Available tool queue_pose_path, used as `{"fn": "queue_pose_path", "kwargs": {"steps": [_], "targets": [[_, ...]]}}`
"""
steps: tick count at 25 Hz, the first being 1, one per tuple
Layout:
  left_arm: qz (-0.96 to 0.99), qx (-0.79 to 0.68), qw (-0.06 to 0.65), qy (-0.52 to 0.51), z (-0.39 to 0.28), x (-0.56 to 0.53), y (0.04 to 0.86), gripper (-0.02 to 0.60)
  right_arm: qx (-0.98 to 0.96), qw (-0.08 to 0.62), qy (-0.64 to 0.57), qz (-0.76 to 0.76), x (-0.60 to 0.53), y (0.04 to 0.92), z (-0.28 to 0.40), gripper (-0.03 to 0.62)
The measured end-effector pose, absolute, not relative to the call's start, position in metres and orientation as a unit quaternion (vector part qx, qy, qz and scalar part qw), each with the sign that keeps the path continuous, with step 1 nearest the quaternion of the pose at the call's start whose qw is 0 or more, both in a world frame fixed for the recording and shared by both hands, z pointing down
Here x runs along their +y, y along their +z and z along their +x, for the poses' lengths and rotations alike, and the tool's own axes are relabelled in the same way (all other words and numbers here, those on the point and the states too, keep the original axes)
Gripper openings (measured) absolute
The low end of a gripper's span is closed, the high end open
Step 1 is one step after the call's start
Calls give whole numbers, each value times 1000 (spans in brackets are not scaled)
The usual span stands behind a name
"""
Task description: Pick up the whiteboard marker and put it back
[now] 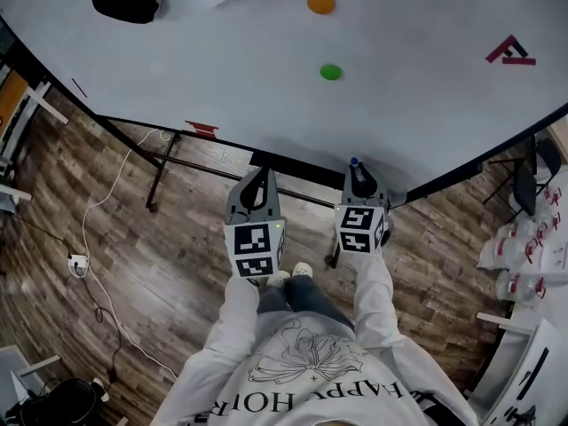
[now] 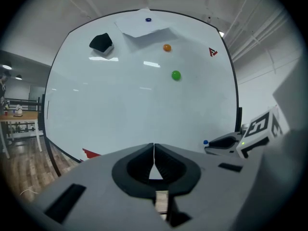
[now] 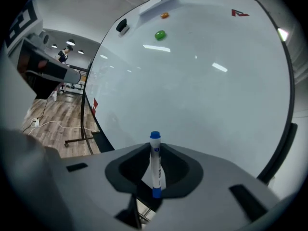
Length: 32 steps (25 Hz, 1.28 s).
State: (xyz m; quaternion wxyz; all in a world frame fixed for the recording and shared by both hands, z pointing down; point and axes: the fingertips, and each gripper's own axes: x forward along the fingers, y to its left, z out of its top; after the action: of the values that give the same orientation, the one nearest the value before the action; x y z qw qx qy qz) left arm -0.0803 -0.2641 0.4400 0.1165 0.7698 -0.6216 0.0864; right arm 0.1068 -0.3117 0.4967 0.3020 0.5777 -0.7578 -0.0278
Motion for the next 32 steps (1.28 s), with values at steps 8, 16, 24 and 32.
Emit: {"fn": "queue_pose_path", "kwargs": {"steps": [8, 16, 24, 32], "targets": [[759, -629, 137, 98, -84, -267, 461, 6, -747, 396, -57, 531, -322, 549, 98, 66], [746, -640, 156, 100, -93, -271, 477, 6, -746, 438, -66, 497, -329, 589, 87, 67], [732, -652, 167, 104, -105, -268, 487, 6, -754, 466, -94, 453, -331, 613, 71, 69], [722, -660, 176, 108, -114, -263, 495, 6, -758, 498, -124, 403, -329, 637, 58, 72]]}}
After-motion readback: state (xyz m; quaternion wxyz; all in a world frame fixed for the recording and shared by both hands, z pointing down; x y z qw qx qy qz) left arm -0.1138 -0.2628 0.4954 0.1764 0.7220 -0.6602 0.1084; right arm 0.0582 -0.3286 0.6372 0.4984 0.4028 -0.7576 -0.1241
